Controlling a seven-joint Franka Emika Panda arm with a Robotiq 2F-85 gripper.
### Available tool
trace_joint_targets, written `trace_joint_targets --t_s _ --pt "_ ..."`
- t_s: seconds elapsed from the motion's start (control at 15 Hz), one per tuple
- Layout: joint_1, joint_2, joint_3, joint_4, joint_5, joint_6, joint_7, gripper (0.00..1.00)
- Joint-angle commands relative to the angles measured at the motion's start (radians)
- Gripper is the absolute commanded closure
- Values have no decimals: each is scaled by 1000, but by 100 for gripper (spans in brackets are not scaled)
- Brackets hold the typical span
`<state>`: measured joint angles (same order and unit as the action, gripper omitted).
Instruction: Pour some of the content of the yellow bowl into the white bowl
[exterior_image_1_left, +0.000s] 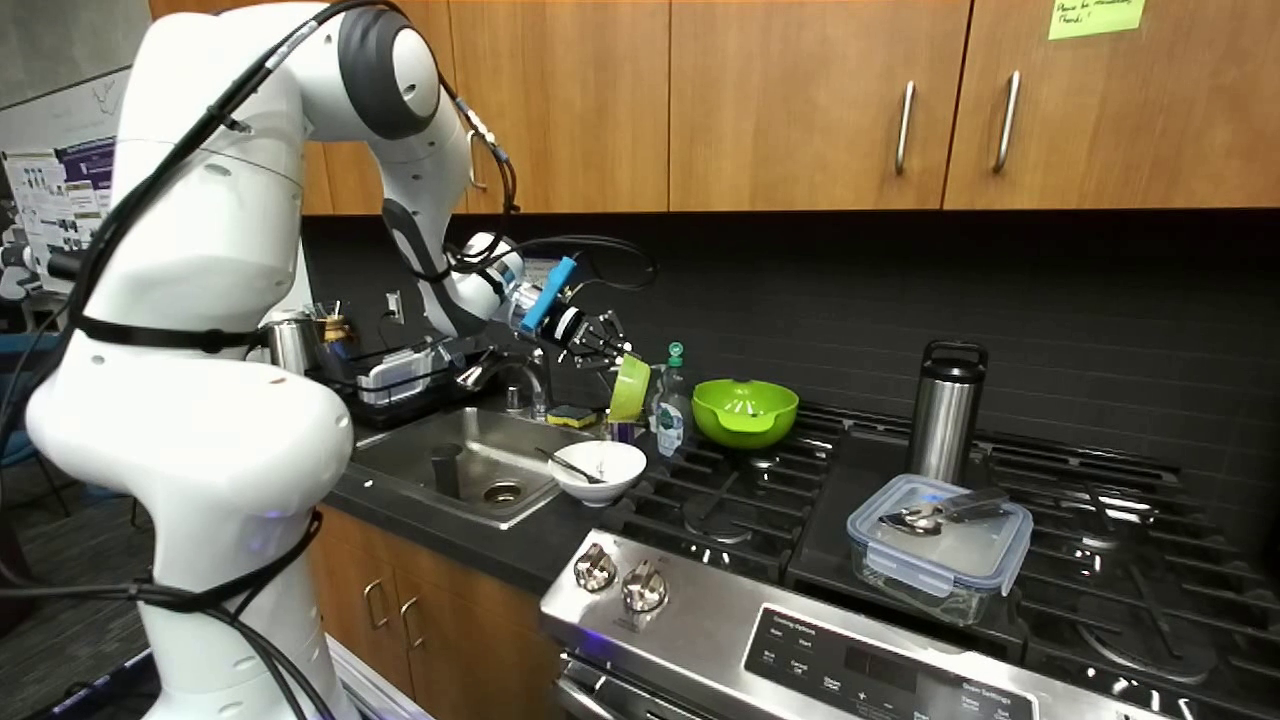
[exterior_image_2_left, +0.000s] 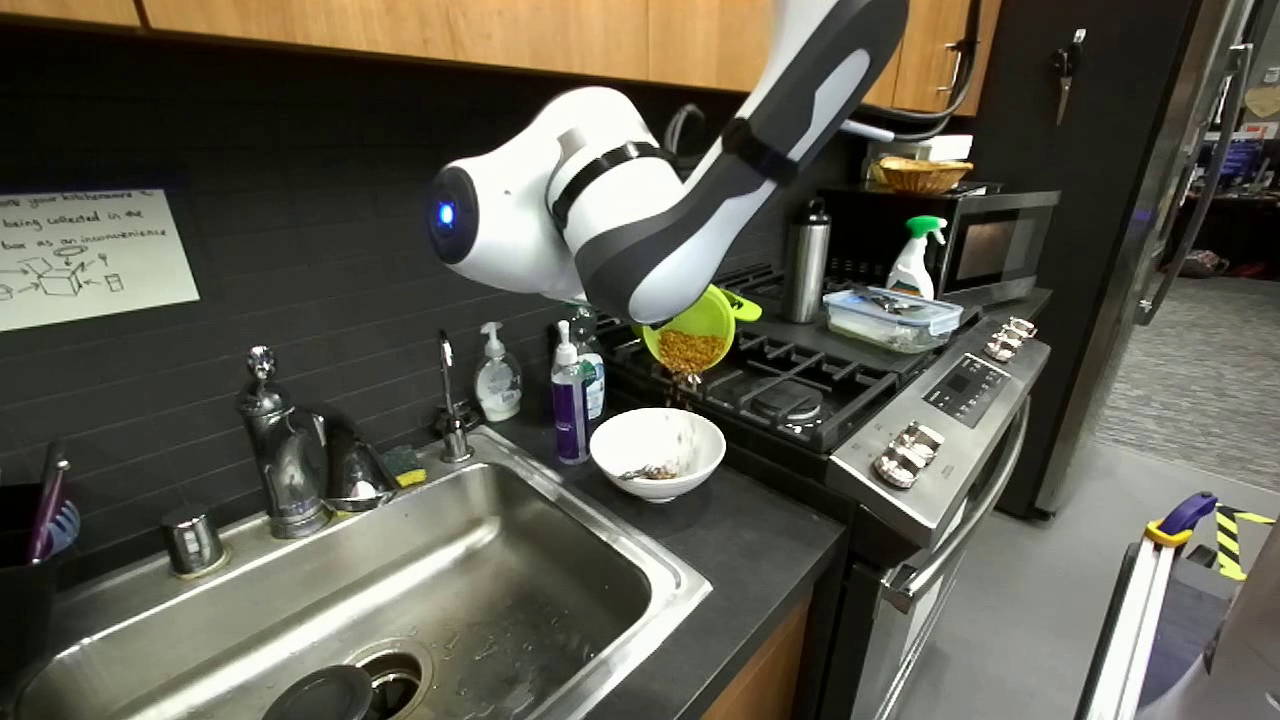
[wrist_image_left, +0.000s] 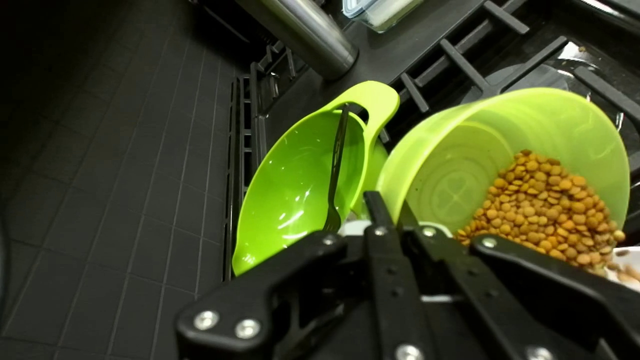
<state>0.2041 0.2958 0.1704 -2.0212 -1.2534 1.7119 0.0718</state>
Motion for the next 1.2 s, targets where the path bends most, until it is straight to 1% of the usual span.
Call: trace_joint_targets --t_s 0.0,0.67,1.13 --pt "7 -30 5 -32 -39 -16 25 99" --pt "8 -29 12 -36 -48 -25 37 99" --pt "-5 -29 11 -11 -2 -21 38 99"
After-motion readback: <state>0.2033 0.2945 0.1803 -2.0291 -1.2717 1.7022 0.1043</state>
